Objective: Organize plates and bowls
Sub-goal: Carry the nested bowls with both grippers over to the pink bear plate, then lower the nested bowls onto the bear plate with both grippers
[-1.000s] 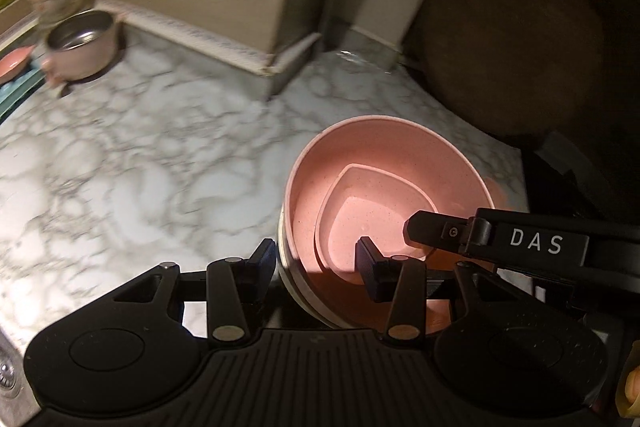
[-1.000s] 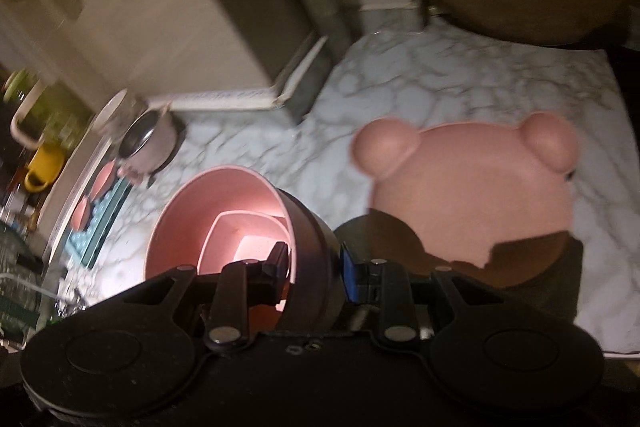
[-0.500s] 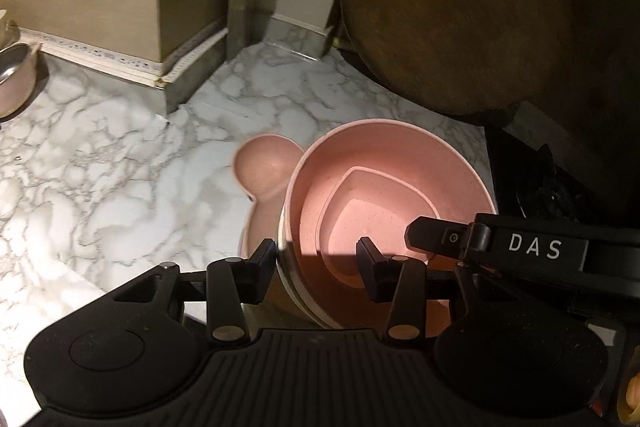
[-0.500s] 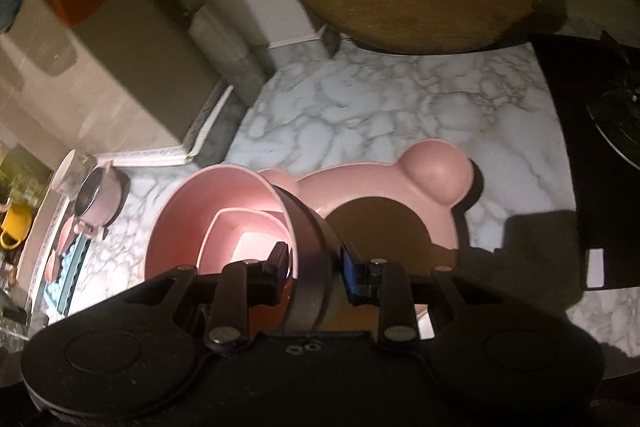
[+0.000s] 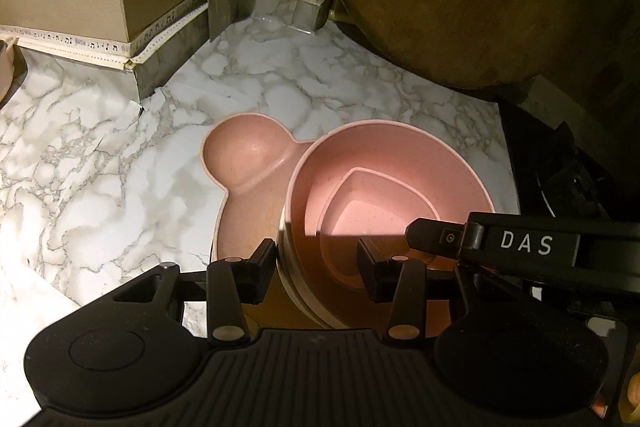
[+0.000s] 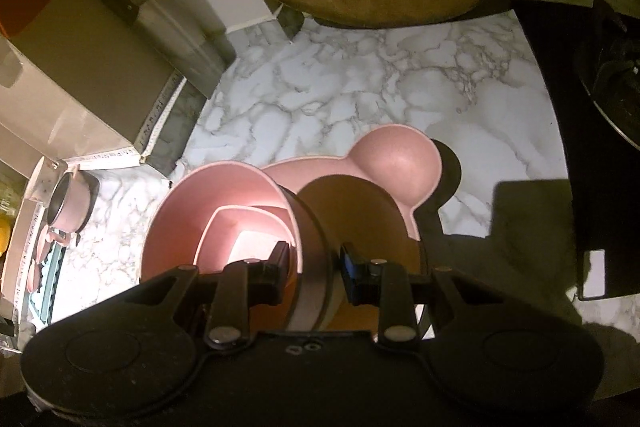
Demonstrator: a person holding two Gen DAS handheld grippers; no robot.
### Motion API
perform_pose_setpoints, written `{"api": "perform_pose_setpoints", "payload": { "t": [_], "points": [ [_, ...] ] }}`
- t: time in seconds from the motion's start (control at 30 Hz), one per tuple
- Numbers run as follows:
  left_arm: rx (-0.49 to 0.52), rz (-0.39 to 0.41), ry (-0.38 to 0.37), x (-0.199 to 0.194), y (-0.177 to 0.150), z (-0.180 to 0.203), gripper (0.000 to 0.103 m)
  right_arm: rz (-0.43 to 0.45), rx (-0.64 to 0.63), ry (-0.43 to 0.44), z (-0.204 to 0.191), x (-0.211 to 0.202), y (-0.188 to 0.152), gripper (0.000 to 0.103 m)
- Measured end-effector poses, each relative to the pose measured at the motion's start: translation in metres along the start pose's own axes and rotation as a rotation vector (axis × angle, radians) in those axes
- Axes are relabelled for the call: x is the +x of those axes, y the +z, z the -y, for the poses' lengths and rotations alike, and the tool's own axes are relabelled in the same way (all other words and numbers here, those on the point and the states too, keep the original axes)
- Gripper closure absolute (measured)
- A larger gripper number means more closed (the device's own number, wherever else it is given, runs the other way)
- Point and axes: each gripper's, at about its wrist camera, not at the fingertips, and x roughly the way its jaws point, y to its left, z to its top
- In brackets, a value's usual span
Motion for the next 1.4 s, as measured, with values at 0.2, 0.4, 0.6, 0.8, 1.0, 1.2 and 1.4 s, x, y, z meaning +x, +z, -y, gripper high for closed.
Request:
{"api": "perform_pose_setpoints", "payload": {
  "t": [0.2,0.4,0.6,0.8,1.0,1.2,1.4],
  "points": [
    [0.009,-0.003,0.008,0.01,0.001,0.001,0.06,-0.014,0.001,-0.005,0.004,0.011,0.001,0.076],
    [0.018,-0.005,0.009,0.016,0.002,0.003,0.06,-0.021,0.006,-0.012,0.007,0.018,0.003,0.076],
    [0.017,-0.015,0.004,0.02,0.003,0.001,0.06,-0.025,0.013,-0.019,0.009,0.02,0.003,0.076],
    [0.018,-0.019,0.003,0.022,0.003,0.0,0.06,-0.03,0.021,-0.022,0.01,0.023,0.003,0.075],
    [0.019,-0.02,0.0,0.021,0.003,-0.001,0.06,-0.032,0.021,-0.013,0.009,0.023,0.004,0.073],
    [0.025,-0.009,0.001,0.017,0.001,-0.002,0.06,-0.031,0.021,-0.011,0.008,0.022,0.003,0.07],
    [0.023,0.003,-0.004,0.008,-0.002,-0.007,0.058,-0.026,0.012,-0.01,0.007,0.018,0.0,0.068]
  ]
}}
